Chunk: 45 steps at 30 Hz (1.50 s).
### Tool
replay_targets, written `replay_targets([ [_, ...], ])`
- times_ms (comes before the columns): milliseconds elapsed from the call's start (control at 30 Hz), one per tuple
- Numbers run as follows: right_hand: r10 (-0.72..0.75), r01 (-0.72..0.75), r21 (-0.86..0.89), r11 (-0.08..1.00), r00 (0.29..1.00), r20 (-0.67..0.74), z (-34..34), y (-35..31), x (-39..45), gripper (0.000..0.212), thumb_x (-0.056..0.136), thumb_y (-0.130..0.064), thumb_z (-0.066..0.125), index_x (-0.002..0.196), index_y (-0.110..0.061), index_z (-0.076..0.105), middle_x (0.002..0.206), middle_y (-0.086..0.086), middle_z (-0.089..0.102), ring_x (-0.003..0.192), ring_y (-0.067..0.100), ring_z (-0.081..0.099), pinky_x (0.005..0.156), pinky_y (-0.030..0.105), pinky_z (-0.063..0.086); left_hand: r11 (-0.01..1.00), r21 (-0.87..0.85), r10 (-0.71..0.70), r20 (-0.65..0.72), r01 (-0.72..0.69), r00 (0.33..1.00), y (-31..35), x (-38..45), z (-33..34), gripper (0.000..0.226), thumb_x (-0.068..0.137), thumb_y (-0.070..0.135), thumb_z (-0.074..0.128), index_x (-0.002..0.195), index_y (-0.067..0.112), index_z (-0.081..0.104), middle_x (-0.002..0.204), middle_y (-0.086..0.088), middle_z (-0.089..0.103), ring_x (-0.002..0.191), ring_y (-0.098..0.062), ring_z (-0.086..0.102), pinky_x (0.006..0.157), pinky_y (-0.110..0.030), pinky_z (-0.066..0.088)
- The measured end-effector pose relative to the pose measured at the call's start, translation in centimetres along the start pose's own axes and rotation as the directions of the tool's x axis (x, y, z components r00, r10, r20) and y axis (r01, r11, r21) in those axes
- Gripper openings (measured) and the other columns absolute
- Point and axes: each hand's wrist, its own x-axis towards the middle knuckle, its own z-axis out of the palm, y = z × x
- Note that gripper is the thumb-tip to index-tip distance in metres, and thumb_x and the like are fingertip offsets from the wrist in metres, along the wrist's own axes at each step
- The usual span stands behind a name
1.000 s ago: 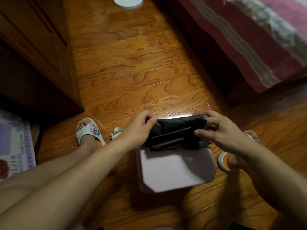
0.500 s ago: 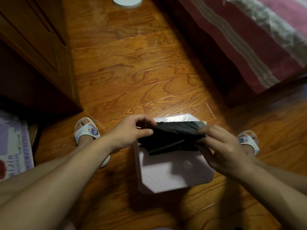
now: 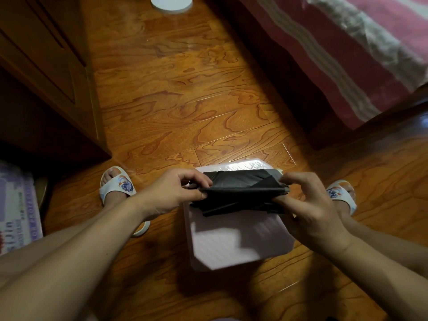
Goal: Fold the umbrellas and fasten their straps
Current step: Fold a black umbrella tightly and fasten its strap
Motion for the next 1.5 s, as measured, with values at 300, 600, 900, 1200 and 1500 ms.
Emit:
replay_targets([
  [300, 0.283, -0.298, 0.197, 0.934, 0.954, 0.098, 0.5, 0.1, 0.0, 0.017, 0.082, -0.015, 0.077, 0.099, -0.012, 0.078, 0.125, 0.012, 0.048, 0.109, 0.016, 0.049, 0.076, 0.037, 0.056, 0.992, 0.079, -0.077, -0.249, 0.099, 0.965, -0.2, 1.2, 1.3, 0.007, 0.098, 0.017, 0.064, 0.099, 0.009, 0.066, 0.092, -0.009, 0.066, 0.084, -0.018, 0.06, 0.075, -0.033, 0.049],
  [600, 0.217, -0.263, 0.239, 0.935, 0.955, 0.202, 1.3, 0.7, 0.6, 0.019, 0.09, -0.03, 0.064, 0.095, -0.016, 0.076, 0.111, -0.003, 0.064, 0.103, 0.016, 0.053, 0.081, 0.034, 0.048, 0.99, 0.058, -0.112, -0.194, 0.125, 0.975, 0.4, 1.7, 1.6, 0.013, 0.093, 0.024, 0.072, 0.106, 0.024, 0.073, 0.104, -0.006, 0.07, 0.1, -0.025, 0.066, 0.089, -0.047, 0.056],
  [900, 0.25, -0.304, 0.233, 0.924, 0.94, 0.235, 0.8, 0.4, 0.1, 0.025, 0.091, -0.035, 0.061, 0.095, -0.016, 0.077, 0.126, 0.005, 0.054, 0.118, 0.021, 0.048, 0.093, 0.035, 0.046, 0.971, -0.168, -0.21, -0.275, 0.168, 0.938, 1.0, 1.6, 2.2, 0.008, 0.095, 0.011, 0.069, 0.103, 0.011, 0.07, 0.103, -0.012, 0.067, 0.093, -0.022, 0.061, 0.074, -0.038, 0.052],
  [1200, 0.289, -0.325, 0.21, 0.922, 0.939, 0.184, 0.9, 0.1, 0.0, 0.023, 0.089, -0.03, 0.063, 0.094, -0.011, 0.076, 0.112, 0.004, 0.052, 0.106, 0.022, 0.051, 0.082, 0.041, 0.051, 0.994, -0.048, -0.111, -0.262, 0.102, 0.959, 1.0, 0.6, 2.1, 0.011, 0.091, -0.001, 0.069, 0.1, 0.004, 0.069, 0.091, -0.006, 0.066, 0.083, -0.012, 0.058, 0.071, -0.026, 0.051],
  [1500, -0.032, 0.002, 0.194, 0.981, 0.987, 0.155, 0.7, -0.5, 0.3, 0.013, 0.095, -0.012, 0.066, 0.098, -0.005, 0.076, 0.125, 0.013, 0.067, 0.114, 0.031, 0.063, 0.093, 0.045, 0.05, 0.982, -0.031, -0.189, -0.276, 0.188, 0.943, 0.6, 1.4, 2.2, 0.01, 0.095, 0.006, 0.066, 0.102, 0.012, 0.07, 0.107, -0.016, 0.067, 0.097, -0.026, 0.062, 0.081, -0.041, 0.054],
])
